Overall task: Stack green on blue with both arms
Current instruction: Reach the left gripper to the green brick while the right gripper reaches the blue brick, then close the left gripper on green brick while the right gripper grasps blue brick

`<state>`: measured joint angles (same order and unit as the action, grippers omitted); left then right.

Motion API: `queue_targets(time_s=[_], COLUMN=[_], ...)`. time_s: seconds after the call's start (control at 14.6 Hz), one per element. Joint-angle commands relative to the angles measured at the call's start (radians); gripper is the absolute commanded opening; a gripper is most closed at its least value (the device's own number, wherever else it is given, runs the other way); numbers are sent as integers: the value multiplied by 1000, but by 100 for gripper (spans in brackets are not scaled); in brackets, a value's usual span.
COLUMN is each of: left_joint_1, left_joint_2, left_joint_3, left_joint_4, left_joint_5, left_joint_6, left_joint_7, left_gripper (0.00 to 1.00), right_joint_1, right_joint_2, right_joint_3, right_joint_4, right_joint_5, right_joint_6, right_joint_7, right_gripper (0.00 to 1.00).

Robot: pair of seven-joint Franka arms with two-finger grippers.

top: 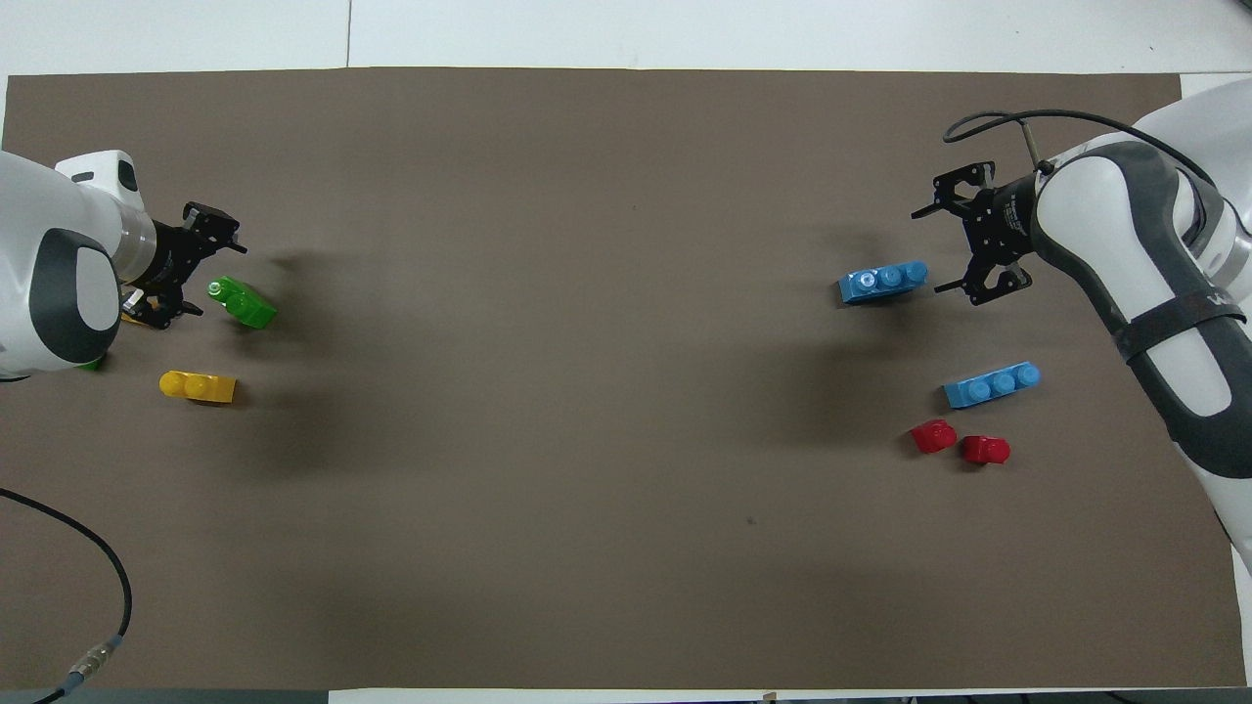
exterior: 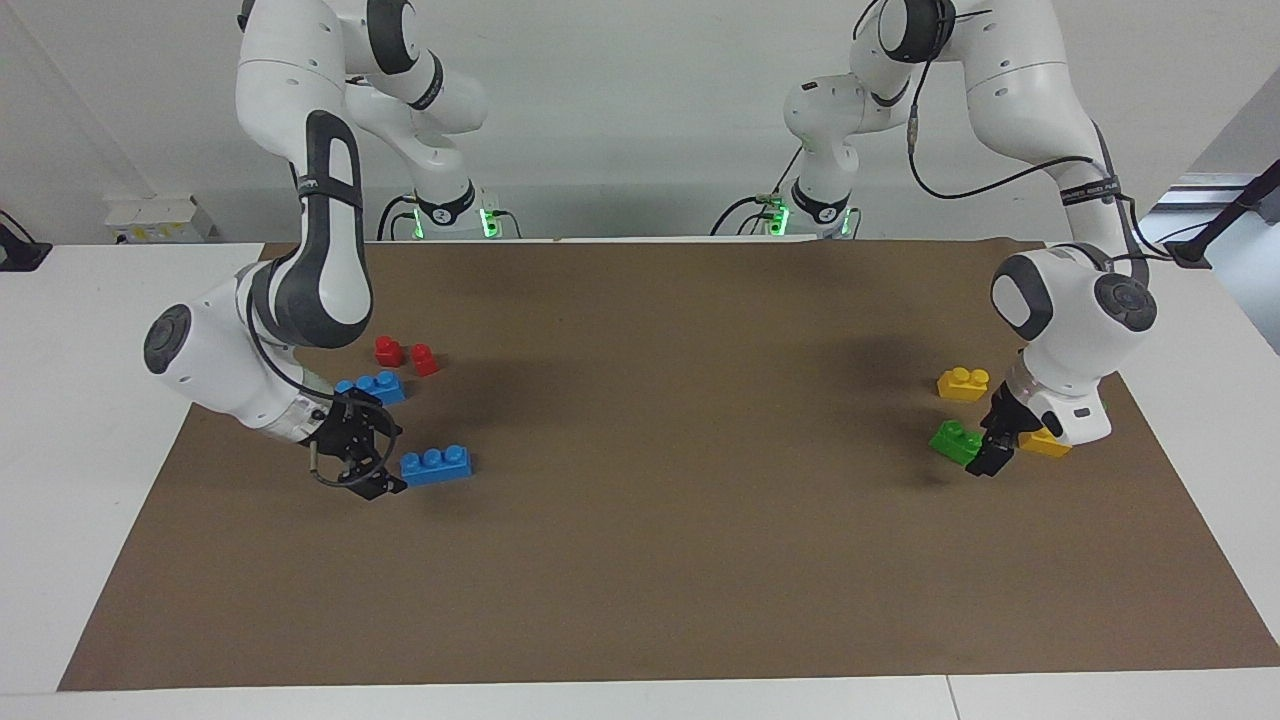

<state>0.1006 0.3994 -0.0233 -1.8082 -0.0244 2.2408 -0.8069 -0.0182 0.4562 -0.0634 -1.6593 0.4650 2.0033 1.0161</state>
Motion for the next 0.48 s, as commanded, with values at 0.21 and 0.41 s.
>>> queue_targets(time_s=[0.21, 0.41], left_joint_1=[7, 7], left_joint_2=[-4, -5], left_joint_3=[-4, -4], left_joint_4=[-68, -71], left_joint_5=[-14, -12], left_joint_6=[62, 56], left_joint_7=[-6, -6], left_gripper=[100, 100], right_joint_1=[-16, -19], right_joint_2=[-21, -11], right_joint_3=[5, 7], right_joint_4=[-89, -94], right_joint_5=[58, 60], right_joint_6=[72, 98], right_joint_7=[-48, -59], right_gripper=[98, 98])
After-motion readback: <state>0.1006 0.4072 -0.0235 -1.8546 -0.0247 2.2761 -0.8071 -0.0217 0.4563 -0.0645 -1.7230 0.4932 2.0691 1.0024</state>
